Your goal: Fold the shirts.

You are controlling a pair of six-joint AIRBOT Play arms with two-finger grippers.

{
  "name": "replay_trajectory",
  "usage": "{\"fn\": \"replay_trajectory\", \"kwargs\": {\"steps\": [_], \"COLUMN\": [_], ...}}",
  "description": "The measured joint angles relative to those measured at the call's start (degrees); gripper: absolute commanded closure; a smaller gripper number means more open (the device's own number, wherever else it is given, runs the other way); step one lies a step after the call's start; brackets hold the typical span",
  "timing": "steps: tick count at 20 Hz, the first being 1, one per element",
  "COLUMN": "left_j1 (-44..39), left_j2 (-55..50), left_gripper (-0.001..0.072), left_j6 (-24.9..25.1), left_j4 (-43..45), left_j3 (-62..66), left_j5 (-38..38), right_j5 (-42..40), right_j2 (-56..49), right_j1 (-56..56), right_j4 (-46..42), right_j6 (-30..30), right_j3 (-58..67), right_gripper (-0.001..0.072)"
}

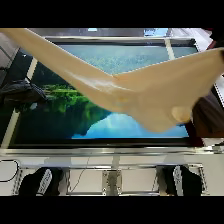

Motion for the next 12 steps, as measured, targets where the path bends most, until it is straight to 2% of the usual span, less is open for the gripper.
{"fn": "replay_trajectory", "kwargs": {"steps": [2,4,9,12], "left_j1": [0.2,0.3,0.2,-2.1], "left_j2": [0.7,0.4,-7.5,-16.2], "left_gripper": [0.0699,0.0699,0.0699,0.0699], "left_j6": [-3.8,-6.6,-9.5,-10.3], "left_j4": [8.3,14.5,18.8,20.3], "left_j3": [4.3,6.6,8.5,8.7], "left_j5": [-0.9,-3.5,-13.4,-18.0], "right_j5": [-0.1,-0.1,4.8,6.4], "right_j2": [-0.6,-2.9,-16.5,-26.1], "right_j1": [-1.4,-2.1,-0.9,7.1], "right_j4": [-4.7,-5.9,-1.7,-4.6], "right_j6": [1.4,2.3,3.1,3.1], "right_j3": [6.7,10.6,13.8,12.1], "right_gripper": [0.0692,0.0692,0.0691,0.0691]}}
